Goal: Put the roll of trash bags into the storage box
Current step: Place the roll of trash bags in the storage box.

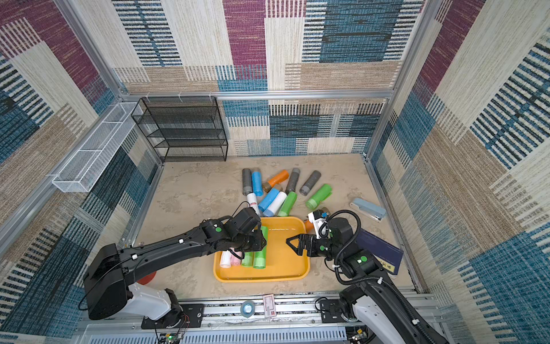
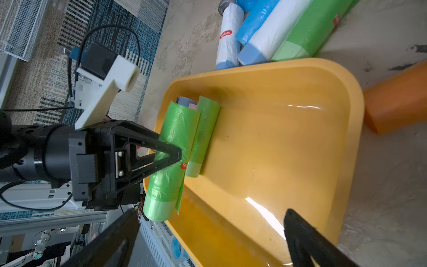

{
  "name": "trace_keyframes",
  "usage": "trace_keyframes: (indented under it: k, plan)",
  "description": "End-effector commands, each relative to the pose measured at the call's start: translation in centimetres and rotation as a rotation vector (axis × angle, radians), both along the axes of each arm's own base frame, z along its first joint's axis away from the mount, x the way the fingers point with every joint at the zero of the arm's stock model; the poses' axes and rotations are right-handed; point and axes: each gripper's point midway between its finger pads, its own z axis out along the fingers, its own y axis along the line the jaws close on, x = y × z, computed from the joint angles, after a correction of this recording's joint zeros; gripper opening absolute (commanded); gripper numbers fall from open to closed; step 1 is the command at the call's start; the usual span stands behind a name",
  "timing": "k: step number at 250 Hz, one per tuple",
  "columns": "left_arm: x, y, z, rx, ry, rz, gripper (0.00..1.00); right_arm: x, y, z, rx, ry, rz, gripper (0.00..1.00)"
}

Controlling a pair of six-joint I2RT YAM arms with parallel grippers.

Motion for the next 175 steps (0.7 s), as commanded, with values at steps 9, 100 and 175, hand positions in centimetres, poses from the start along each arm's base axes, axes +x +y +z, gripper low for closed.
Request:
trace_keyframes:
  k: [9,100,175]
  plan:
    - [1.2,1.6,-0.6,0.123,-0.040,0.038,0.35,0.8,0.6,1.2,0.012,-0.065,0.028,0.99]
    - [2.7,1.8,-1.4,0.298,-0.051,-0.014,0.35,1.9,0.5,1.4,-0.033,-0.093,0.021,0.99]
    - [3.0,1.1,-2.8,0.343,-0.026,-0.043,0.35,2.5,0.0,1.6,-0.068,-0.109,0.005,0.99]
